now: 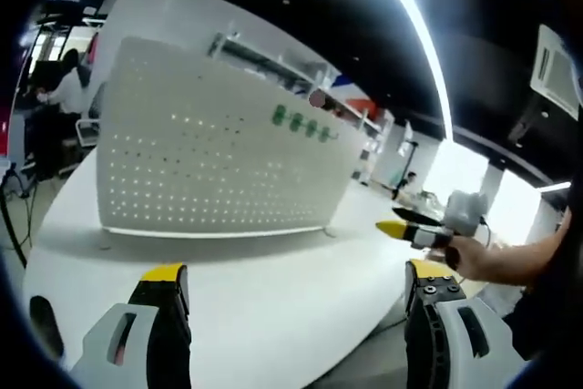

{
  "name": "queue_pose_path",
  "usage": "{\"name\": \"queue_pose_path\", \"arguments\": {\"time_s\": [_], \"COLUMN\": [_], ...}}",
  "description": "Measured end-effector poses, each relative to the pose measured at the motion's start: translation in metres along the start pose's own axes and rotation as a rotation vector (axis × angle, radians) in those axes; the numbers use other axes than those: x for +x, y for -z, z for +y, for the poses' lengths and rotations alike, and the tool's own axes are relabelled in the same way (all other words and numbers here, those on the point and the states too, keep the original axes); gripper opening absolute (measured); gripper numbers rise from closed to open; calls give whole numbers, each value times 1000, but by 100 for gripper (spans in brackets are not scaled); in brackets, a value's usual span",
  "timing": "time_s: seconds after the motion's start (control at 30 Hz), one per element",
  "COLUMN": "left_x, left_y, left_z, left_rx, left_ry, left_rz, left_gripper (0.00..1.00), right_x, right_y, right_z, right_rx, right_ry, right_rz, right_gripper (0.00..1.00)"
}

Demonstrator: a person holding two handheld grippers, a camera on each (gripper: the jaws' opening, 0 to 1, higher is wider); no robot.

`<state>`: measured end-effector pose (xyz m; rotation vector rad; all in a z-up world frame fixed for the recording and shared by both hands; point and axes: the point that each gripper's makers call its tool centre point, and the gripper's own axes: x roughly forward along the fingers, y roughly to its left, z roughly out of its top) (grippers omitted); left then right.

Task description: Insert the hook assembly into the mounting plate slot until the hook locks in place.

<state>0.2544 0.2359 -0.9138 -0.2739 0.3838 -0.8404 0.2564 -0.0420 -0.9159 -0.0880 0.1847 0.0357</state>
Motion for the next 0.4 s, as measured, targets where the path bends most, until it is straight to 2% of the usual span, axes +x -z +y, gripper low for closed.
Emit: {"name": "queue_pose_path", "arguments": {"time_s": [0.13, 0.4], "left_x": [-2, -3], "left_y": [2, 6], "left_z": [4, 2], "left_rx": [-5, -4], "left_ry": [-11, -10], "left_rz": [-3, 4], "left_gripper": [100, 100], "right_x": [-2, -10], "right_y": [18, 31], "right_z": [8, 21], "right_rx": [-21, -56], "right_ry": [-32, -65], "right_rz": [45, 73], "right_gripper": [88, 90]}}
